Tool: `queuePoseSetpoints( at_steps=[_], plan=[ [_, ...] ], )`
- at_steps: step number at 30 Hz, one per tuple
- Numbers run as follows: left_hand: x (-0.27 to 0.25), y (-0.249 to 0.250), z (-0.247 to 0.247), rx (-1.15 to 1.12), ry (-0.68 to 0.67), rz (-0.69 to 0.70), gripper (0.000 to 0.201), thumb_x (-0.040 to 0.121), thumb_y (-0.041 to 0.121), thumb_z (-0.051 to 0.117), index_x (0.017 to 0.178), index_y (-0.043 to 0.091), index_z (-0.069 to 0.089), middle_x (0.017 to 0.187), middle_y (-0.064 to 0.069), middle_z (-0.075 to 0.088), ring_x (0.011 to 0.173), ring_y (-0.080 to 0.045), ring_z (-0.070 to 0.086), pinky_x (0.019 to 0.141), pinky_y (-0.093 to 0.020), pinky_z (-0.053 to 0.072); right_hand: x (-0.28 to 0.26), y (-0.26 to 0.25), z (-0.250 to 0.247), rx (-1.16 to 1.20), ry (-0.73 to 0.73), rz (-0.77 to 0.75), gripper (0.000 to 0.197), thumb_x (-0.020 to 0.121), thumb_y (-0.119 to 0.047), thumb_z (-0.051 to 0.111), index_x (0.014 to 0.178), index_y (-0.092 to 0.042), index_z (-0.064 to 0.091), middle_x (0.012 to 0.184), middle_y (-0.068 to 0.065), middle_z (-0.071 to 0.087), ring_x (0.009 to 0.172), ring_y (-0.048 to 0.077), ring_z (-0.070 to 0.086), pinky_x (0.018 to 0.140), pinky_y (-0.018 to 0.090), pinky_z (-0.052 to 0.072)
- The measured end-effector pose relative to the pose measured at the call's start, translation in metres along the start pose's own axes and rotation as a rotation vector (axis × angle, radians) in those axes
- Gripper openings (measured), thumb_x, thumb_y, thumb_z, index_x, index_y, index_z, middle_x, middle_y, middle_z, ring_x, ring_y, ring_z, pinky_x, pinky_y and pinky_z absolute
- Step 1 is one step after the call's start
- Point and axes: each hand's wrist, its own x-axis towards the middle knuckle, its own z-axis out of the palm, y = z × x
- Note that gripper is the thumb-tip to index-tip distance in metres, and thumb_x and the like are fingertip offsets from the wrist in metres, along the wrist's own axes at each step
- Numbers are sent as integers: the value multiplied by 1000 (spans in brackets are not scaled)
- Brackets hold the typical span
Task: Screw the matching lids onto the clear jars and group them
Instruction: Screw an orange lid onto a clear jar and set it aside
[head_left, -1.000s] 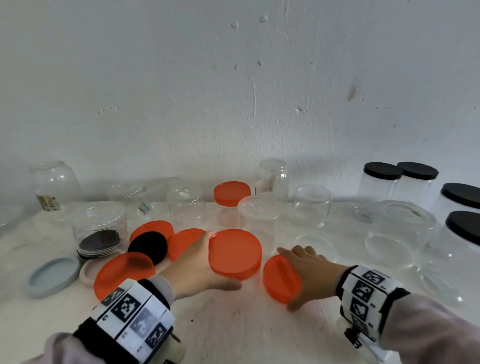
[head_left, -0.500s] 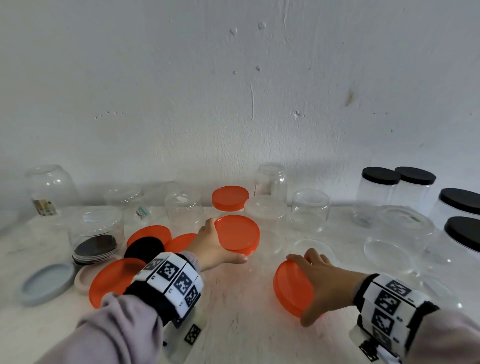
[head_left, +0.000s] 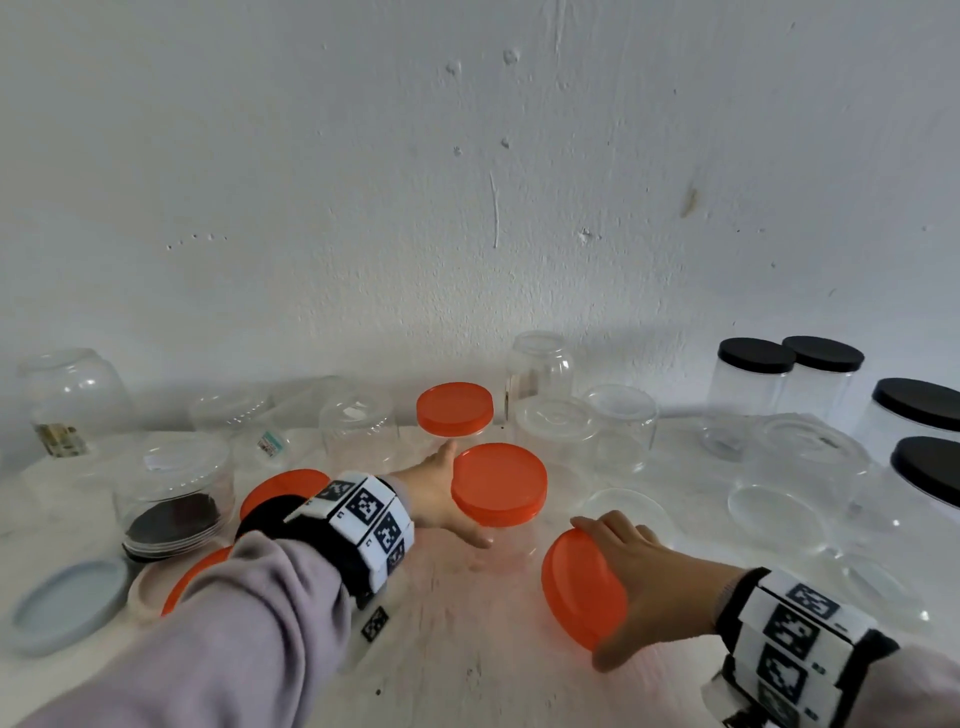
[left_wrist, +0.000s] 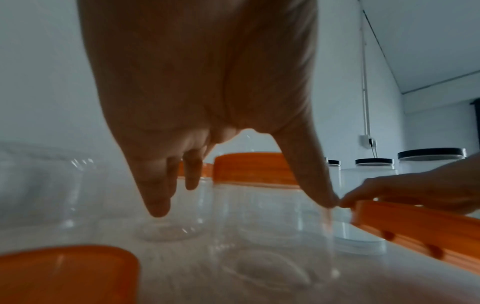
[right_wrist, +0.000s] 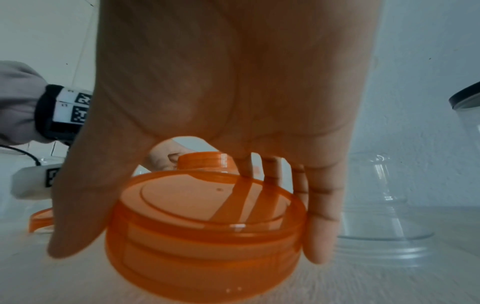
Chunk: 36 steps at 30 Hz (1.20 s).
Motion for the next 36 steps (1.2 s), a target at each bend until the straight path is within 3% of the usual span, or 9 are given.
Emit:
queuePoseSetpoints(
  at_steps=[3,5,7,11,17,20,27,30,36],
  plan=[
    [5,-13,-27,163,47,10,120,65,43,82,152,17,3,155,-2,26,136,-20,35,106,-30,37,0,-2,0,24,-6,4,132,54,-63,77,147,-39,-12,138,-17,11,134,17,18,107,42,38],
    [8,-22,-46,232,163,23,93,72,36,77,147,16,27,145,-2,41,126,-19,45,99,-27,41,-1,-4,0,35,-9,10,131,53,-65,77,146,-42,-12,134,-17,14,132,16,20,107,42,38],
    [13,-32,-66,243,290,11,74,79,31,72,142,14,37,142,-5,44,127,-21,45,101,-30,41,-1,-7,0,42,-9,16,131,51,-68,77,145,-44,-11,131,-17,15,129,14,23,105,40,40],
    [30,-51,-92,285,394,-113,72,86,40,65,143,9,33,142,-12,42,129,-29,43,105,-39,38,-3,-15,-1,54,-4,6,128,49,-72,74,144,-45,-8,124,-20,18,122,9,27,102,33,41],
    [51,-73,-92,317,300,-260,85,85,62,53,145,9,25,145,-16,35,132,-33,39,106,-41,36,-7,-23,4,79,31,8,117,58,-63,74,144,-46,-4,124,-21,19,119,7,33,97,27,42],
    [55,-73,-91,308,280,-281,83,85,61,53,145,11,25,145,-16,30,132,-34,38,104,-40,37,-9,-26,6,94,34,23,115,60,-61,74,144,-44,-2,125,-20,19,120,7,34,99,28,42],
    [56,-79,-91,201,342,-294,90,76,54,69,142,14,24,135,-18,42,123,-34,46,97,-39,43,-13,-36,16,125,36,36,114,61,-59,74,144,-44,-2,128,-20,17,122,8,31,100,27,40],
    [48,-80,-89,235,453,-293,94,72,59,68,142,20,20,133,-19,36,122,-40,42,98,-42,41,-18,-38,16,125,31,37,115,59,-60,76,144,-45,-1,128,-21,17,122,7,31,100,28,41],
    [11,-81,-98,-47,552,-146,100,69,61,70,144,48,6,135,-16,19,108,-44,52,86,-38,46,-27,-48,13,127,38,19,124,53,-65,79,145,-43,-2,127,-23,17,123,7,29,105,34,39]
  ],
)
